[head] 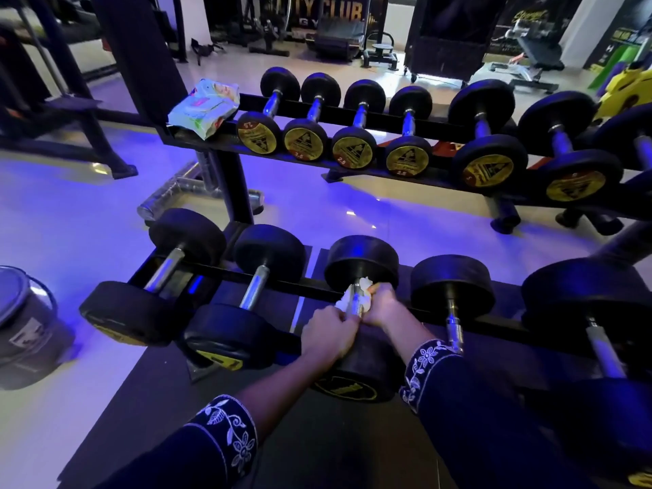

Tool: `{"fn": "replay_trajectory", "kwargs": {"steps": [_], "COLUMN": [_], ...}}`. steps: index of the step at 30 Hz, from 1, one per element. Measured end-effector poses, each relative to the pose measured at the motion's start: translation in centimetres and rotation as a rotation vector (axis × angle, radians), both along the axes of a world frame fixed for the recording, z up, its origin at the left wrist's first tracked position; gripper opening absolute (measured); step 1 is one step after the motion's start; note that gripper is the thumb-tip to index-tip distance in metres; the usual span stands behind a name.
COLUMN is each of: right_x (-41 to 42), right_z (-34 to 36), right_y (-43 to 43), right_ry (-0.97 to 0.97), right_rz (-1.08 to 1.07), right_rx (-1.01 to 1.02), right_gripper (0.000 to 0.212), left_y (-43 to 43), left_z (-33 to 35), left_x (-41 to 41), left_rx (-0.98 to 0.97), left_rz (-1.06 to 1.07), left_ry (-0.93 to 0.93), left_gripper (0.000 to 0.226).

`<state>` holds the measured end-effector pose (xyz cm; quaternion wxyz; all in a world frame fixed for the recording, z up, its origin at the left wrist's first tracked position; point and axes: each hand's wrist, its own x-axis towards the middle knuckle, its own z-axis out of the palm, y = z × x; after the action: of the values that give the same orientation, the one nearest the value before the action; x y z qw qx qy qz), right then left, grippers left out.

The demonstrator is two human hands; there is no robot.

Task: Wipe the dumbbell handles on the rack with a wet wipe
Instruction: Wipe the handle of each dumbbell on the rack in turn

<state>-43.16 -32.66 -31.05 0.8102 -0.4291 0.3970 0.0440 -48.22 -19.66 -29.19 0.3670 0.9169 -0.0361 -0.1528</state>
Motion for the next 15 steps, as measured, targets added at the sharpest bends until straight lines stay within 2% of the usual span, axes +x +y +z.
{"fn": "replay_trajectory", "kwargs": {"steps": [2,6,7,12,15], "right_x": [-0.6,-2.7,-2.5,-0.4,-1.5], "right_z": [-1.3,-1.7,-1.7,0.6,0.7], "right_y": [0.0,-0.5,-0.7,0.4,0.3], "right_ry": [0.01,-0.028,-0.026,-0.046,-0.085], "right_rz": [0.064,0.242,0.244,0.106,0.2], "right_rx": [-0.066,-0.052,-0.04,-0.013,-0.036], "right_gripper": [0.028,0.036,0.037,0.01,0.015], "left_y": [0.1,0.0,-0.1,-0.1,0.1], "left_z": [-0.1,-0.1,-0.1,0.2,0.0], "left_x": [0.0,0.0,0.0,0.0,0.1], "left_rx": [-0.014,-0.005,0.008,0.021,0.012], "left_rz": [-0.008,-0.023,-0.03,-0.024,-0.021], "left_ry": [0.003,-0.003,-0.003,-0.001,0.01], "left_gripper": [0.035,0.041,0.042,0.037,0.039]}}
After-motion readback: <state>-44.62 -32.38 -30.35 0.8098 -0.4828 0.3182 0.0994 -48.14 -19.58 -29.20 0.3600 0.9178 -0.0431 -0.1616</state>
